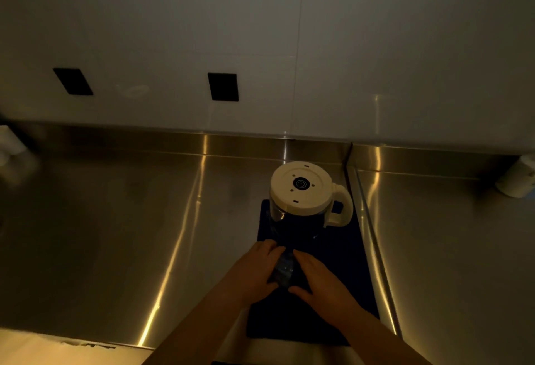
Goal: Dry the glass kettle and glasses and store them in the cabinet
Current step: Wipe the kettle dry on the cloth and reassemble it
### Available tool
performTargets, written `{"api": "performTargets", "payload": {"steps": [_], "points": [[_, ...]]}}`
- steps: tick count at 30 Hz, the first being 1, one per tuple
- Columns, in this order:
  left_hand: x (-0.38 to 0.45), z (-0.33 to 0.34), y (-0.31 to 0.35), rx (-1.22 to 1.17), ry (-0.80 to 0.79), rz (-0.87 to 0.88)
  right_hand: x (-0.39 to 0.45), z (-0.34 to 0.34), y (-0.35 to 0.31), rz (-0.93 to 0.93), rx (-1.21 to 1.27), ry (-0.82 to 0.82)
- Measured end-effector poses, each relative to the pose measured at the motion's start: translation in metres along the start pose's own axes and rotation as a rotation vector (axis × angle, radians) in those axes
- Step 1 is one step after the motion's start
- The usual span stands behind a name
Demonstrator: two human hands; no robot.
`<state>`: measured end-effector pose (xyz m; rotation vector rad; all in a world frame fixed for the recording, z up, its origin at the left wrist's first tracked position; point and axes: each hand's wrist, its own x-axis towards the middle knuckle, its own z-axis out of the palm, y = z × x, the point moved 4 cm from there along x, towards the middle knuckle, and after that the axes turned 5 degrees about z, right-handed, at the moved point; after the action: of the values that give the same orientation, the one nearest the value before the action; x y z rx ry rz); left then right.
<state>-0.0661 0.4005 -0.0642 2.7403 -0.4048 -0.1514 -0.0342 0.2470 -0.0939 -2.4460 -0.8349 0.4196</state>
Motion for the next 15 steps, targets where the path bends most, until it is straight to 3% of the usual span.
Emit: {"api": "performTargets", "payload": {"steps": [6, 15], "points": [[-0.003, 0.010, -0.005, 0.239, -0.034, 0.020, 0.003, 0.005, -0.008, 0.022, -0.028, 0.020], [-0.008, 0.019, -0.012, 0.230, -0.052, 0.000, 0.011, 0.015, -0.019, 0.001, -0.049, 0.031]]}}
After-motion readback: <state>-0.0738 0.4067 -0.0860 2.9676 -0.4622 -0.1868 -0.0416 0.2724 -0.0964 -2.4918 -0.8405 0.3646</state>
